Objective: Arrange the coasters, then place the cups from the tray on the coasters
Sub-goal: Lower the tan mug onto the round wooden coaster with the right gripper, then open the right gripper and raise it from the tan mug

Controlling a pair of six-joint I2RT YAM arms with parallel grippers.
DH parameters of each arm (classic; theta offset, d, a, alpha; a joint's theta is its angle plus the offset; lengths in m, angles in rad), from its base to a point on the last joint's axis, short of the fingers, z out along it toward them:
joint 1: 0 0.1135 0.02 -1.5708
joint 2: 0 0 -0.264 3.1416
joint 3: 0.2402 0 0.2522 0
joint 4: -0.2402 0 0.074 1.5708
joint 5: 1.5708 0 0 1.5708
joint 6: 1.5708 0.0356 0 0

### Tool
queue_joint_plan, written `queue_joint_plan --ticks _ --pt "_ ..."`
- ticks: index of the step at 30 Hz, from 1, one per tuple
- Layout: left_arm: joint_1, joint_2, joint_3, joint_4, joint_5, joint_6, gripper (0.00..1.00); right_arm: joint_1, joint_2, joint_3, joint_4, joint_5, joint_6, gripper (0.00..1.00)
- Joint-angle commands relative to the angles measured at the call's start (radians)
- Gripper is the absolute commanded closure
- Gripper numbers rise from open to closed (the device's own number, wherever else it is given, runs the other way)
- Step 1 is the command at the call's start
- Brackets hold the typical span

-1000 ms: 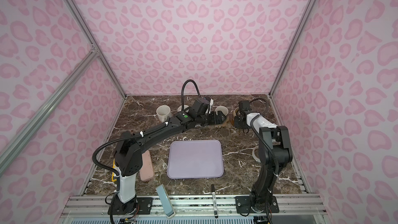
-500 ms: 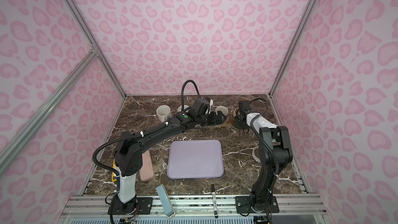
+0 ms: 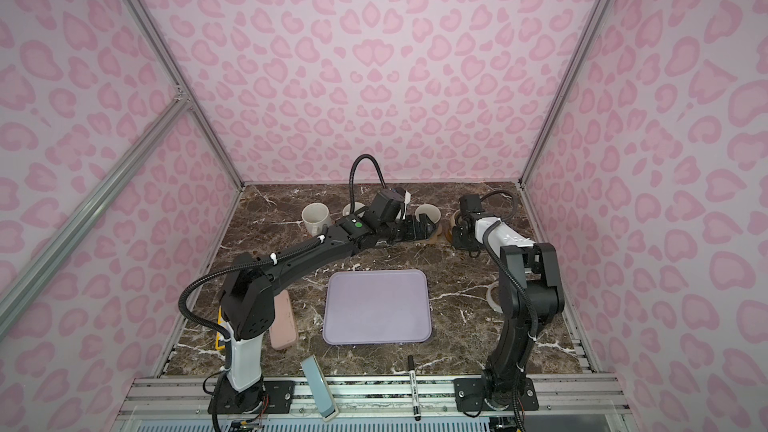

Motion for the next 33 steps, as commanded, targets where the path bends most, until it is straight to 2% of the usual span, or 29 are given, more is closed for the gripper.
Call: queue_joint_plan --ticks 1,7,18,23,27,29,31,33 --pt "0.0 -0.016 -0.001 0.03 0.001 -0.003 0.03 0.0 0.005 0.003 -0.019 0.03 0.007 0.72" --pt "0.001 -0.014 -0.002 0.03 0.001 -0.006 0.03 0.0 -0.004 0.001 -0.021 0.054 0.014 0.65" --pt "0.003 -0.029 -0.011 0.026 -0.01 -0.003 0.03 0.0 -0.036 -0.012 -0.01 0.062 0.013 0.65" --pt "0.004 -0.083 -0.052 0.025 -0.056 0.01 0.03 0.004 -0.095 -0.045 0.017 0.069 0.019 0.62" --pt "0.008 -0.186 -0.146 0.06 -0.131 0.019 0.03 0.029 -0.211 -0.127 0.073 0.11 0.034 0.53" --pt "0.01 -0.251 -0.212 0.088 -0.171 0.033 0.03 0.05 -0.281 -0.173 0.098 0.137 0.036 0.46" --pt "0.011 -0.321 -0.27 0.092 -0.226 0.052 0.03 0.075 -0.344 -0.203 0.103 0.159 0.035 0.34" --pt "0.011 -0.396 -0.332 0.088 -0.297 0.073 0.03 0.101 -0.392 -0.221 0.095 0.184 0.035 0.32"
